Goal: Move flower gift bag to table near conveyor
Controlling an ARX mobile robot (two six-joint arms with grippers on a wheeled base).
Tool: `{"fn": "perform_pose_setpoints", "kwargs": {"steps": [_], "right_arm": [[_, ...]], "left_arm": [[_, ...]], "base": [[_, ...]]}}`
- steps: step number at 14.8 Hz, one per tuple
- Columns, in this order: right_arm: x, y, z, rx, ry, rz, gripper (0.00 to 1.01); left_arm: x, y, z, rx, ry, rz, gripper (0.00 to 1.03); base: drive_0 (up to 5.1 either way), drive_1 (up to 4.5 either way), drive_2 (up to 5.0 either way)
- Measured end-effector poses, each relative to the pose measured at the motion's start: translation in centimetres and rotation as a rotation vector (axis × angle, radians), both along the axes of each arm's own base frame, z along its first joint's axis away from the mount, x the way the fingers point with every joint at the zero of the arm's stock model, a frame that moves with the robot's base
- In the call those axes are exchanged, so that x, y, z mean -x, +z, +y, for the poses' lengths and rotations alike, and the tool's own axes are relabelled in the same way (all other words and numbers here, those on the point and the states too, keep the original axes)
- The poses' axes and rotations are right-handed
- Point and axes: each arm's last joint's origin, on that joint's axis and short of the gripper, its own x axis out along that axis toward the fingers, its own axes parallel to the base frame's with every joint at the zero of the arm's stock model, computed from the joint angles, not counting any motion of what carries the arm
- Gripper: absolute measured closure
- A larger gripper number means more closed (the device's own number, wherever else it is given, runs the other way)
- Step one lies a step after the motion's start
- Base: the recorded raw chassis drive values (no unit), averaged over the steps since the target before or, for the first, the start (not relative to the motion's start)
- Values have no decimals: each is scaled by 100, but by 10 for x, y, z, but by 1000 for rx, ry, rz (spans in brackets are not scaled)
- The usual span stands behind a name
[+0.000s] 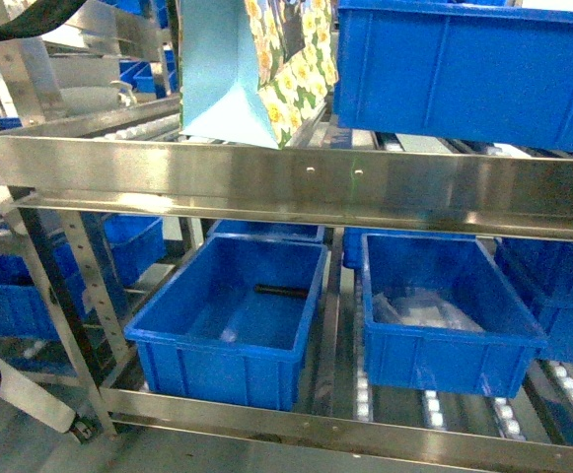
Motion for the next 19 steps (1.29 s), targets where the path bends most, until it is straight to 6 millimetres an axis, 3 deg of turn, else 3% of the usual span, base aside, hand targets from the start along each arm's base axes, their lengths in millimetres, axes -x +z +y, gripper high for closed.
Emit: {"fn": "perform_pose_setpoints", "kwargs": {"steps": [19], "right_arm": [[0,0,0,0,0,-1,99]], "left_arm": [[0,0,0,0,1,-1,101]], "base": [[-364,172,172]]}}
